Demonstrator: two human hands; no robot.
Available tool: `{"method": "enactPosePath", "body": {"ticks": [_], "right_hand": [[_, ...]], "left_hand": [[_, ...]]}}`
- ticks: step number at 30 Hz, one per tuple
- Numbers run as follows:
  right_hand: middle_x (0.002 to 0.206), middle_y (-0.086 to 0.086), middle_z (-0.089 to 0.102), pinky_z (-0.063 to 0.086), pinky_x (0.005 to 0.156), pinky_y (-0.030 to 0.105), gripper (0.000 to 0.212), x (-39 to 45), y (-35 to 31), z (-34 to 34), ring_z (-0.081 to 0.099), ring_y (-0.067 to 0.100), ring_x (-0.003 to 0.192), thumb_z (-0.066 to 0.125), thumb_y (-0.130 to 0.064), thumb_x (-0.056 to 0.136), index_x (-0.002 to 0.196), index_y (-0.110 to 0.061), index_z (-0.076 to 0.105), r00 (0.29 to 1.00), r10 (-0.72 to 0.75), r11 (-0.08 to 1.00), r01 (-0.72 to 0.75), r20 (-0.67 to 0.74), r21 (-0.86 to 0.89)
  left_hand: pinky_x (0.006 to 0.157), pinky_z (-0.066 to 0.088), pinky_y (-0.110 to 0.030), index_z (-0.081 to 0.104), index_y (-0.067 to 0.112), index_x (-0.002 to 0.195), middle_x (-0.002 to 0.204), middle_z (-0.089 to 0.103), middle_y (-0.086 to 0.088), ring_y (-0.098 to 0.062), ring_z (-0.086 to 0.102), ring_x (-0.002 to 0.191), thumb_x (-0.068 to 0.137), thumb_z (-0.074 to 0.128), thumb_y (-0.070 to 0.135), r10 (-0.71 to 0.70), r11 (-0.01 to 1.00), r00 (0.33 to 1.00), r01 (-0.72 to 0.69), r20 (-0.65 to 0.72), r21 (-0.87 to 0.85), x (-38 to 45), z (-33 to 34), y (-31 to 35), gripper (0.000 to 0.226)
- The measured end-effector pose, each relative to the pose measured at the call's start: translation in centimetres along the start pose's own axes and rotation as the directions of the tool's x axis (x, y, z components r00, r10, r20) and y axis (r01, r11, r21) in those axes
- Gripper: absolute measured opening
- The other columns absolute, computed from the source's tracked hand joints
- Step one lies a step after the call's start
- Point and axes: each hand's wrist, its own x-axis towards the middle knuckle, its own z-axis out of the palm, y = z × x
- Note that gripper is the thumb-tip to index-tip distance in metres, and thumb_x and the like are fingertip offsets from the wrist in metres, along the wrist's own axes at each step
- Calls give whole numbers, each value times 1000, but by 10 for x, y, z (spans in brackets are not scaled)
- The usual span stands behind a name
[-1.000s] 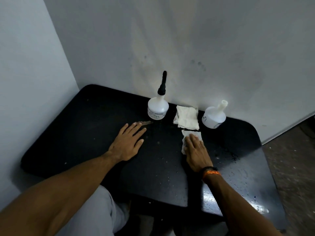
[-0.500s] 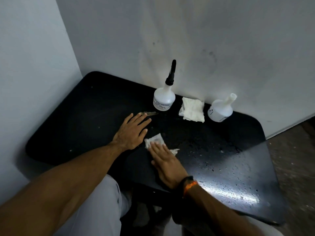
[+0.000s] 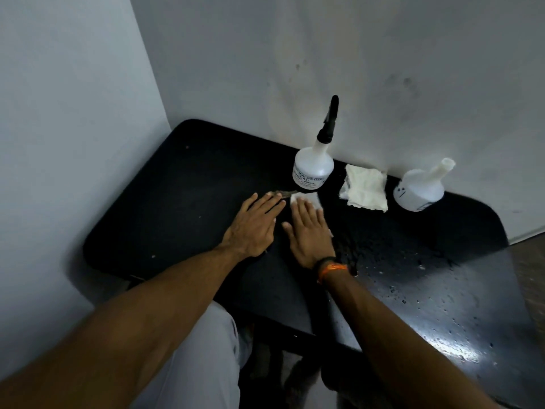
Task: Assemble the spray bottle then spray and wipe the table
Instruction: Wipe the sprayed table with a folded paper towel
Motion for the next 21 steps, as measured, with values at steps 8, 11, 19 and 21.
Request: {"method": "enactPosePath", "body": {"ticks": [8, 11, 19, 21], "right_hand": [[167, 2, 19, 13, 125, 45, 58, -148, -39, 28, 7, 16, 156, 34, -35, 106, 158, -11, 24, 969, -246, 969, 246, -6, 13], [168, 2, 16, 13, 124, 45, 60, -162, -16, 24, 8, 18, 156, 27, -43, 107, 158, -13, 23, 987, -158, 986, 158, 10, -47], [168, 11, 6, -2, 126, 47, 66, -50, 28, 1, -1, 25, 156, 25, -46, 106, 160, -8, 12, 965, 262, 965, -262, -24, 0], [168, 13, 6, -1, 126, 48, 65, -34, 9, 3, 1, 28, 156, 26, -44, 107, 160, -8, 11, 971, 240, 971, -240, -8, -1]], "left_hand": [[128, 9, -40, 32, 19, 157, 166, 26, 0, -16, 20, 155, 104, 35, 22, -3, 1000, 1000, 3, 14, -3, 0, -4, 1, 53], [128, 10, -42, 30, 19, 158, 167, 25, -1, -17, 19, 155, 105, 30, 28, -6, 1000, 1000, 5, 21, 27, -1, -2, 3, 53], [127, 12, -46, 21, 21, 160, 168, 19, -1, -18, 16, 156, 104, 23, 36, -18, 997, 999, 15, 40, 78, 0, 0, 5, 58], [127, 12, -46, 21, 21, 160, 168, 19, -1, -18, 16, 156, 104, 23, 36, -19, 997, 999, 15, 48, 81, 0, 0, 4, 58]]}}
